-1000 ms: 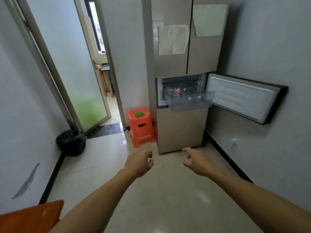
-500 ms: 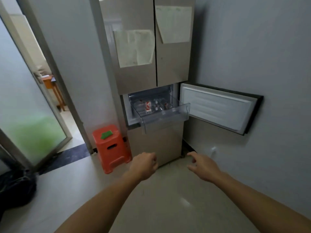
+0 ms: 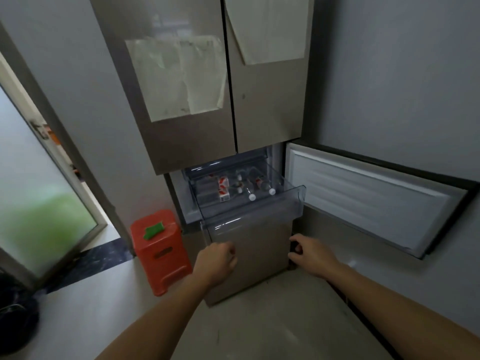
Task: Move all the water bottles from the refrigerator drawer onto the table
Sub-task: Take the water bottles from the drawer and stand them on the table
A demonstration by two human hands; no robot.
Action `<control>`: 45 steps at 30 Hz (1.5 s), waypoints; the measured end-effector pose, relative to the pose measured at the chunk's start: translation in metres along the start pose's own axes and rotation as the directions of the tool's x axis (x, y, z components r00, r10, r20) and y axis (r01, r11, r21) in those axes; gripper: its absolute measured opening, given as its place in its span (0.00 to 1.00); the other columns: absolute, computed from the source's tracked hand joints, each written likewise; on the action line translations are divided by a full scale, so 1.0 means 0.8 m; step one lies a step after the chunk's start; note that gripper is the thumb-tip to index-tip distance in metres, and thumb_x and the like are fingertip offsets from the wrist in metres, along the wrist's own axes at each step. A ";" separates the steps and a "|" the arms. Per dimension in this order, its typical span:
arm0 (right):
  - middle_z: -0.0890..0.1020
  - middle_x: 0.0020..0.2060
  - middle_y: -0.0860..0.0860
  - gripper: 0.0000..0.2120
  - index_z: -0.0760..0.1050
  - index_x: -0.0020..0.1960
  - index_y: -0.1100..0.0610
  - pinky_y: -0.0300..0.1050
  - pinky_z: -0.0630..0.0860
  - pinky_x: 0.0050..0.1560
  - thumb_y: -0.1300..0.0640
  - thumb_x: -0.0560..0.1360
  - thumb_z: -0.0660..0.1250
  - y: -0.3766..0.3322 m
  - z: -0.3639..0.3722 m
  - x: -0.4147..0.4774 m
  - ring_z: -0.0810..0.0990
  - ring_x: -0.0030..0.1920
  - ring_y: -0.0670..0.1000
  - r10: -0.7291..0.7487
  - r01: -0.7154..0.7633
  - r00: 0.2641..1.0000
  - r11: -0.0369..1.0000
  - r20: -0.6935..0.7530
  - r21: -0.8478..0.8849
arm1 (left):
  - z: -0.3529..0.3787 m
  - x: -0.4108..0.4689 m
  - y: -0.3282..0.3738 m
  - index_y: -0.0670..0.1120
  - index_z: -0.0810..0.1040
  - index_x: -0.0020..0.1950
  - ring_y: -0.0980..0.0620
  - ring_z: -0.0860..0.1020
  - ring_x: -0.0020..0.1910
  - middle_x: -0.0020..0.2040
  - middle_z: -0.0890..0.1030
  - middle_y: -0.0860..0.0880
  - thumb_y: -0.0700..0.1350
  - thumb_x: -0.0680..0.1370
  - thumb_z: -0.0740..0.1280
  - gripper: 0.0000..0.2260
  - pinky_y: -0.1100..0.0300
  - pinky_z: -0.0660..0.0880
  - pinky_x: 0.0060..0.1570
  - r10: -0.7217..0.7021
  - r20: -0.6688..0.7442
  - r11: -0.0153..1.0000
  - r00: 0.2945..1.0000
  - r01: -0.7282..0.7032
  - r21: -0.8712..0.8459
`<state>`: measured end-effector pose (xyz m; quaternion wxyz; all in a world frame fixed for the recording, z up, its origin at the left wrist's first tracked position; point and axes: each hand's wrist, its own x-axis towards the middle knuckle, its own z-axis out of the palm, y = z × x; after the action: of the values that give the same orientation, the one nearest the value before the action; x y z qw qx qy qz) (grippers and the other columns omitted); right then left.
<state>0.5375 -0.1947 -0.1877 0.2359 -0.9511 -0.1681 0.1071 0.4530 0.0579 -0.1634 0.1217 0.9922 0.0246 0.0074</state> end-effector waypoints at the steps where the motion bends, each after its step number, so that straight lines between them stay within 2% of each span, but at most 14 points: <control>1: 0.79 0.57 0.50 0.24 0.68 0.69 0.49 0.42 0.73 0.47 0.46 0.75 0.66 0.000 -0.002 0.019 0.77 0.53 0.49 -0.015 0.015 1.000 1.000 0.009 0.004 | 0.001 0.015 -0.003 0.51 0.76 0.51 0.45 0.79 0.50 0.51 0.82 0.48 0.52 0.75 0.62 0.08 0.54 0.74 0.47 -0.020 -0.002 1.000 1.000 0.020 -0.021; 5: 0.80 0.52 0.48 0.22 0.72 0.66 0.49 0.45 0.77 0.49 0.45 0.74 0.67 0.002 -0.004 0.094 0.78 0.49 0.47 -0.057 0.057 0.998 0.998 0.028 0.017 | 0.007 0.086 -0.024 0.50 0.76 0.51 0.46 0.79 0.49 0.50 0.82 0.48 0.51 0.75 0.63 0.08 0.54 0.75 0.46 -0.061 -0.008 0.996 0.998 0.060 -0.059; 10: 0.82 0.50 0.48 0.16 0.76 0.60 0.51 0.43 0.75 0.47 0.47 0.74 0.68 -0.004 -0.015 0.191 0.79 0.47 0.47 -0.068 0.069 0.997 0.997 -0.041 0.027 | 0.020 0.183 -0.055 0.49 0.77 0.51 0.48 0.79 0.46 0.47 0.82 0.48 0.49 0.77 0.63 0.07 0.56 0.73 0.42 -0.062 -0.064 0.992 0.996 0.054 -0.113; 14: 0.81 0.47 0.47 0.15 0.76 0.61 0.51 0.41 0.74 0.46 0.50 0.75 0.67 -0.013 -0.032 0.278 0.78 0.47 0.47 -0.061 0.062 0.998 0.998 -0.032 0.029 | 0.035 0.261 -0.084 0.48 0.77 0.51 0.48 0.79 0.46 0.48 0.82 0.48 0.50 0.77 0.62 0.08 0.55 0.75 0.43 -0.069 -0.067 0.990 0.995 0.059 -0.130; 19: 0.81 0.43 0.48 0.14 0.77 0.59 0.53 0.43 0.75 0.46 0.50 0.75 0.68 -0.024 -0.037 0.380 0.80 0.46 0.50 -0.033 0.033 0.999 0.998 -0.002 0.053 | 0.064 0.322 -0.116 0.47 0.77 0.51 0.44 0.79 0.49 0.50 0.82 0.45 0.50 0.77 0.62 0.09 0.54 0.75 0.45 -0.132 0.065 0.977 0.989 0.140 -0.159; 23: 0.82 0.47 0.52 0.16 0.78 0.59 0.55 0.48 0.77 0.53 0.50 0.73 0.70 -0.025 -0.006 0.447 0.80 0.49 0.52 0.065 -0.076 0.993 0.990 0.097 0.121 | 0.090 0.338 -0.127 0.46 0.77 0.47 0.42 0.79 0.49 0.48 0.82 0.43 0.51 0.77 0.61 0.10 0.52 0.76 0.46 -0.167 0.189 0.955 0.968 0.207 -0.211; 26: 0.81 0.49 0.52 0.17 0.78 0.58 0.57 0.48 0.76 0.55 0.48 0.73 0.70 -0.023 0.026 0.496 0.79 0.50 0.53 0.113 -0.143 0.975 0.978 0.192 0.152 | 0.100 0.341 -0.132 0.46 0.77 0.46 0.43 0.79 0.48 0.46 0.82 0.43 0.52 0.76 0.61 0.10 0.54 0.75 0.44 -0.203 0.214 0.935 0.956 0.254 -0.249; 29: 0.80 0.50 0.54 0.17 0.78 0.54 0.59 0.46 0.75 0.51 0.47 0.74 0.69 -0.012 0.061 0.547 0.78 0.49 0.56 0.154 -0.193 0.953 0.972 0.261 0.133 | 0.106 0.339 -0.135 0.49 0.77 0.47 0.45 0.80 0.46 0.43 0.83 0.46 0.53 0.75 0.62 0.09 0.55 0.74 0.42 -0.246 0.209 0.914 0.947 0.298 -0.275; 31: 0.82 0.50 0.57 0.20 0.79 0.52 0.59 0.50 0.79 0.49 0.43 0.71 0.69 -0.003 0.085 0.579 0.80 0.46 0.58 0.203 -0.244 0.933 0.963 0.296 0.110 | 0.106 0.339 -0.134 0.50 0.77 0.48 0.47 0.80 0.45 0.41 0.83 0.47 0.54 0.75 0.62 0.09 0.56 0.74 0.42 -0.294 0.208 0.899 0.933 0.344 -0.273; 33: 0.82 0.48 0.59 0.23 0.79 0.52 0.60 0.50 0.80 0.46 0.40 0.70 0.69 0.006 0.111 0.604 0.82 0.44 0.59 0.238 -0.289 0.914 0.951 0.328 0.114 | 0.104 0.340 -0.131 0.51 0.77 0.49 0.49 0.79 0.45 0.39 0.83 0.48 0.54 0.76 0.63 0.09 0.58 0.72 0.41 -0.330 0.222 0.884 0.917 0.383 -0.267; 35: 0.82 0.50 0.60 0.25 0.78 0.54 0.61 0.52 0.80 0.46 0.41 0.70 0.70 0.016 0.129 0.622 0.82 0.46 0.60 0.243 -0.301 0.908 0.945 0.341 0.126 | 0.102 0.343 -0.128 0.52 0.77 0.50 0.50 0.79 0.45 0.39 0.83 0.49 0.55 0.76 0.63 0.09 0.59 0.72 0.42 -0.350 0.246 0.878 0.904 0.408 -0.251; 39: 0.84 0.47 0.59 0.22 0.77 0.52 0.61 0.55 0.82 0.46 0.44 0.69 0.71 0.032 0.124 0.630 0.83 0.44 0.59 0.227 -0.292 0.891 0.950 0.393 0.113 | 0.102 0.356 -0.125 0.51 0.77 0.53 0.48 0.79 0.46 0.41 0.83 0.48 0.56 0.77 0.62 0.11 0.56 0.76 0.45 -0.377 0.289 0.881 0.880 0.437 -0.181; 42: 0.82 0.50 0.58 0.19 0.76 0.55 0.62 0.48 0.81 0.46 0.51 0.70 0.73 0.033 0.075 0.605 0.82 0.46 0.58 0.209 -0.256 0.880 0.965 0.428 0.055 | 0.106 0.390 -0.121 0.50 0.76 0.56 0.46 0.79 0.51 0.49 0.82 0.46 0.55 0.77 0.62 0.12 0.54 0.76 0.49 -0.382 0.269 0.908 0.884 0.414 -0.071; 45: 0.82 0.53 0.57 0.25 0.72 0.64 0.59 0.40 0.78 0.41 0.54 0.69 0.73 0.056 0.043 0.582 0.81 0.46 0.56 0.160 -0.189 0.875 0.982 0.456 0.017 | 0.114 0.438 -0.114 0.47 0.74 0.58 0.44 0.77 0.53 0.57 0.77 0.45 0.50 0.78 0.61 0.11 0.52 0.76 0.51 -0.330 0.225 0.939 0.917 0.343 -0.023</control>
<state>0.9681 -0.0453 -0.2973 0.2086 -0.9036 -0.1284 0.3514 0.8005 0.1419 -0.2708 0.1540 0.9637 0.1811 -0.1215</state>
